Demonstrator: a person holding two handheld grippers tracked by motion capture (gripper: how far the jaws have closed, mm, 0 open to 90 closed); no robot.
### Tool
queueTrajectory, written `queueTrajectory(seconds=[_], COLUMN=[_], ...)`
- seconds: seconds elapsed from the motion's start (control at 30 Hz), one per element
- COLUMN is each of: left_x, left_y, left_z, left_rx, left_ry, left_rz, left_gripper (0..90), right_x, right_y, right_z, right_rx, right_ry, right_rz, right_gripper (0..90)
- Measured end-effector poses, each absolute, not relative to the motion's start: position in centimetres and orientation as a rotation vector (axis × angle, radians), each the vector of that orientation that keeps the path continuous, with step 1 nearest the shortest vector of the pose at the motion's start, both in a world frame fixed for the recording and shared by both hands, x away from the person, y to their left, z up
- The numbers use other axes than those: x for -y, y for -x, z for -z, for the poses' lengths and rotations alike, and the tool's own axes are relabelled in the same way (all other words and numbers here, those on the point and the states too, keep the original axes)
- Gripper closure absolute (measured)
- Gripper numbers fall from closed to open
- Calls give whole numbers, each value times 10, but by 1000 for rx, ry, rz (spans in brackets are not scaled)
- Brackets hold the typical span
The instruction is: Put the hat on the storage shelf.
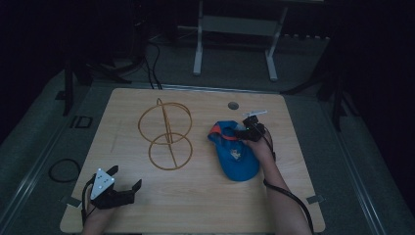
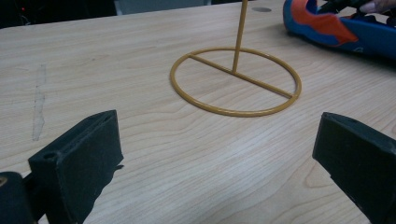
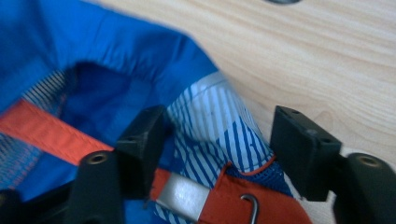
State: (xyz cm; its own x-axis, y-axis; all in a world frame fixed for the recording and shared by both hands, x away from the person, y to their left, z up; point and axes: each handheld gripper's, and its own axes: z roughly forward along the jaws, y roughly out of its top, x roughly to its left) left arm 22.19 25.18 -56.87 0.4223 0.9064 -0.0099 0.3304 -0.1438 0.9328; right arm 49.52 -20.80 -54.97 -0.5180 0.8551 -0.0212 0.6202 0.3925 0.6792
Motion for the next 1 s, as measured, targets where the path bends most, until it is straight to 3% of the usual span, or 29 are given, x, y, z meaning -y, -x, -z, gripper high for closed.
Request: queueTrajectory(seconds=[0.13,0.3,0.33,0.37,0.43,0.47,0.5,1.0], left_x=[-253,-254,-254,-254,-253,-253,-253,-252], left_y=[-222,-221,-221,-221,-221,-221,-221,-222], left_z=[569,568,568,568,568,568,568,567], left_rx=[-1090,-1093,-1093,-1092,-1091,-1091,-1088,-1092], left_ry=[-1692,-1695,-1695,-1696,-1696,-1696,-1697,-1709], left_rz=[-733,-732,-732,-733,-733,-733,-731,-755], left_gripper=[17,35,35,35,35,35,35,35], right_x=[205,203,203,202,199,199,196,205], right_y=[-494,-495,-495,-494,-491,-491,-489,-460], right_z=[553,554,554,554,554,554,554,509], right_rx=[-2303,-2298,-2298,-2314,-2319,-2319,-2319,-2202], right_ry=[-1223,-1256,-1256,-1237,-1221,-1221,-1213,-1218], right_rz=[-823,-859,-859,-875,-879,-879,-870,-1017], right_gripper=[387,568,568,691,783,783,851,886])
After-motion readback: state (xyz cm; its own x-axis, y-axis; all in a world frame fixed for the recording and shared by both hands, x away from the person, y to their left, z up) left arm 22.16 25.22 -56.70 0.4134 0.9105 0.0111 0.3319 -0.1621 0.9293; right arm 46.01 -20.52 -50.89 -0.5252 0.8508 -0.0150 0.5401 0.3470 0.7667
